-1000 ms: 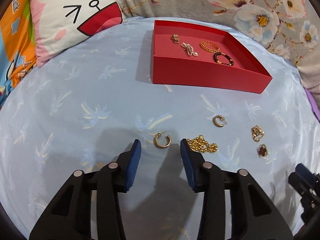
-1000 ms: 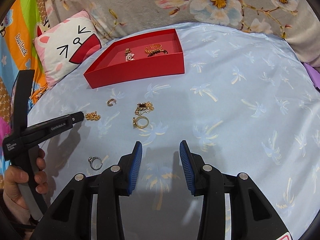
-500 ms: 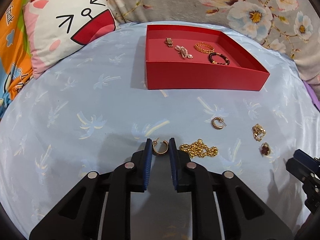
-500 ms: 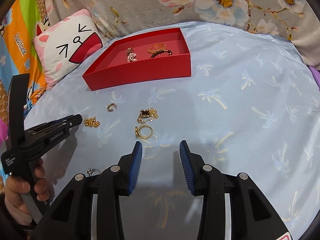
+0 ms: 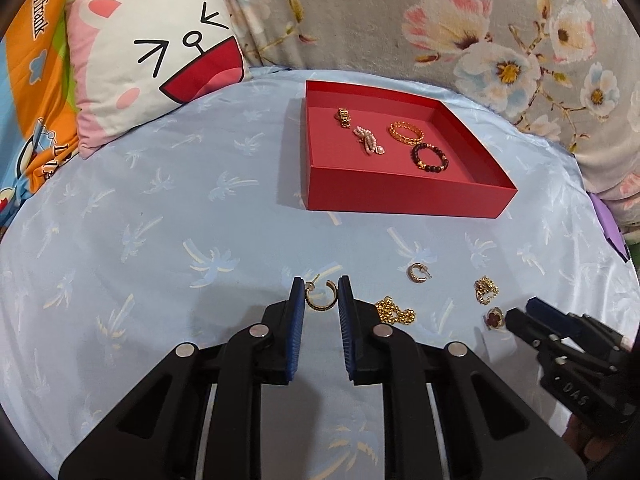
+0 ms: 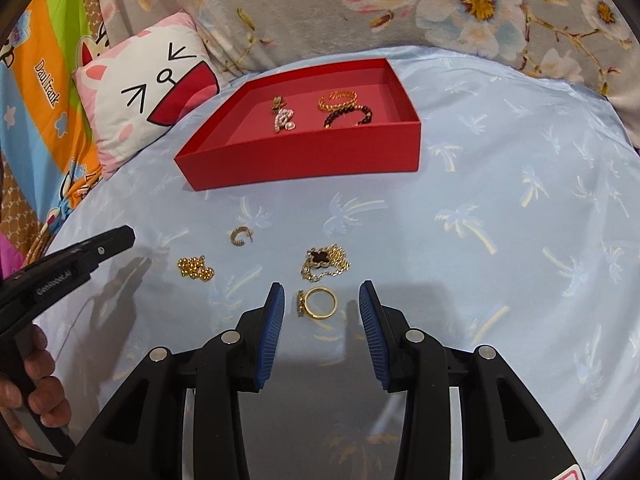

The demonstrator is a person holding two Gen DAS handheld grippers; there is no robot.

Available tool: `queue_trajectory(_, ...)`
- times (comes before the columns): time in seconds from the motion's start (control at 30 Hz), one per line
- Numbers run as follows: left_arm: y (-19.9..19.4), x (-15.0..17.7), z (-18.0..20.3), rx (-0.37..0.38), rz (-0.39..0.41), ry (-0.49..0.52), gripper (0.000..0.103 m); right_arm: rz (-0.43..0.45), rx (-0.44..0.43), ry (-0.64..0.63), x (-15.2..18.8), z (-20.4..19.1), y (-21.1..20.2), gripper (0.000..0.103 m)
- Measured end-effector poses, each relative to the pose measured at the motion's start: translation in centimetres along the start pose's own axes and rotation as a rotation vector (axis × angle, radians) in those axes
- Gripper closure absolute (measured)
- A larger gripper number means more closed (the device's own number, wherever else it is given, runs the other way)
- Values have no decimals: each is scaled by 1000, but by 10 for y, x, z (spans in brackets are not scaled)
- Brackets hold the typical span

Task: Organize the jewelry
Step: 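Grasp the gold hoop earring with the left tool while the right grasps a gold ring, then carry the hoop earring and gold ring into the red tray and release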

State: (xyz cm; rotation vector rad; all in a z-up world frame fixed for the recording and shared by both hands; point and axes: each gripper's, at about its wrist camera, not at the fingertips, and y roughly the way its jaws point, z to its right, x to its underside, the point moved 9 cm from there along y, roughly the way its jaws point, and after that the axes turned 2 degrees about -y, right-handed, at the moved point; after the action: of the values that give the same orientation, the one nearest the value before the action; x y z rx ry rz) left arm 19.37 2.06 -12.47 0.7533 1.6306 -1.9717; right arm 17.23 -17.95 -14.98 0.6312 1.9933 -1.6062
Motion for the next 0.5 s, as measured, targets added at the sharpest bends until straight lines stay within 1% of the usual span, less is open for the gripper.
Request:
queue_trajectory(0.17,1,5,5,14,-10,1,87,-28,-10,22,6,2,13,64)
queue_trajectory(0.23,1,7,7,20,-14,1,87,-22,-9,18,5,2,15,65)
queue_trajectory(0.33,3,9,9,27,-21,2,87,-19,3,1,4,1,17,75)
queue_trajectory(0.37,3,10,10,29,-24,1,87,-20,5,-3,3,1,17,82)
queue_trajectory(0.5,4,12,12,34,-29,3,87,-18,3,-6,3,1,17,83)
